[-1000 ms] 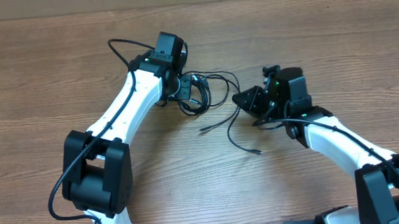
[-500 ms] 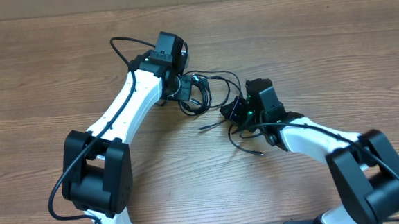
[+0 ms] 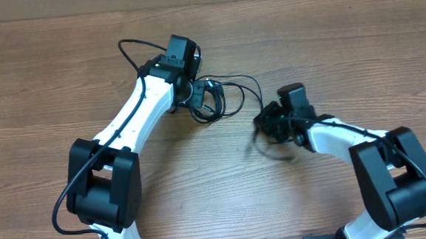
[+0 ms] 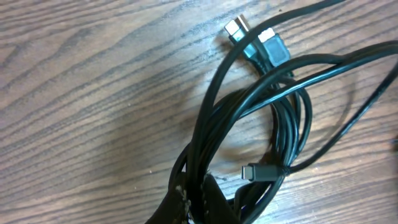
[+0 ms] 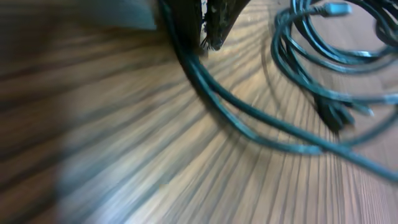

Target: Untangle cables

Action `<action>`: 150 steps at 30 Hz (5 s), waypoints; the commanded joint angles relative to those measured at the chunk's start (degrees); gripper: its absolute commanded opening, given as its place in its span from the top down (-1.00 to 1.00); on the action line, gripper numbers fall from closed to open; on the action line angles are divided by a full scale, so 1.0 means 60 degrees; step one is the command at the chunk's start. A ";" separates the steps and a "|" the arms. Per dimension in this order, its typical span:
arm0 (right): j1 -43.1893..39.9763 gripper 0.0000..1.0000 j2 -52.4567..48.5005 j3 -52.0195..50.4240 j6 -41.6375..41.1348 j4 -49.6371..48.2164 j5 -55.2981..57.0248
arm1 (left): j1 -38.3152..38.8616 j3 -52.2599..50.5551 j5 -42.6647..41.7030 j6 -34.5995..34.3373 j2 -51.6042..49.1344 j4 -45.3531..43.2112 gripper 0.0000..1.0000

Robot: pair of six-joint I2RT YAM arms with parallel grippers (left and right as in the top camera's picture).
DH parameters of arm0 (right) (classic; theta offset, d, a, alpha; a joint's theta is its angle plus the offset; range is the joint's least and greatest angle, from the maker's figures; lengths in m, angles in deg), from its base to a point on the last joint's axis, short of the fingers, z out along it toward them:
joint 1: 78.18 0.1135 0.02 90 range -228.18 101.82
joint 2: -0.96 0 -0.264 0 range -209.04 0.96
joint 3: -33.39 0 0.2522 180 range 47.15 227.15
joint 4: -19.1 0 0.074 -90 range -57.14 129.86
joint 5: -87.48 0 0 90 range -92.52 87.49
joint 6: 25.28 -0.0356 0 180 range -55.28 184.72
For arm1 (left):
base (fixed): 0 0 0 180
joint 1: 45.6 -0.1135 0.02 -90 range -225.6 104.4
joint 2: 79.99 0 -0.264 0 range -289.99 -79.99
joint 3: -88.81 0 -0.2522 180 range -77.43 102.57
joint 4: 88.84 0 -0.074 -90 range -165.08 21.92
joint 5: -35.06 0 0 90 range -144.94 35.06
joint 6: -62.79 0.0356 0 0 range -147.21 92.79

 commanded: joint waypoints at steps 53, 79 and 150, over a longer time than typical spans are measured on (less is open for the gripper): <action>-0.1067 0.92 -0.0135 -0.0124 0.1778 -0.1348 0.1596 | 0.0539 0.0444 -0.1858 0.1348 -0.0058 0.0852 -0.01; -0.1027 0.35 -0.0127 -0.0120 0.3748 -0.2404 -0.1049 | 0.0459 0.0455 -0.1953 0.0597 -0.2291 0.0499 0.92; 0.2222 0.92 0.0047 0.0718 0.2521 -0.2554 0.0637 | -0.2018 0.0146 -0.5788 -0.2758 -0.2524 -0.0951 0.92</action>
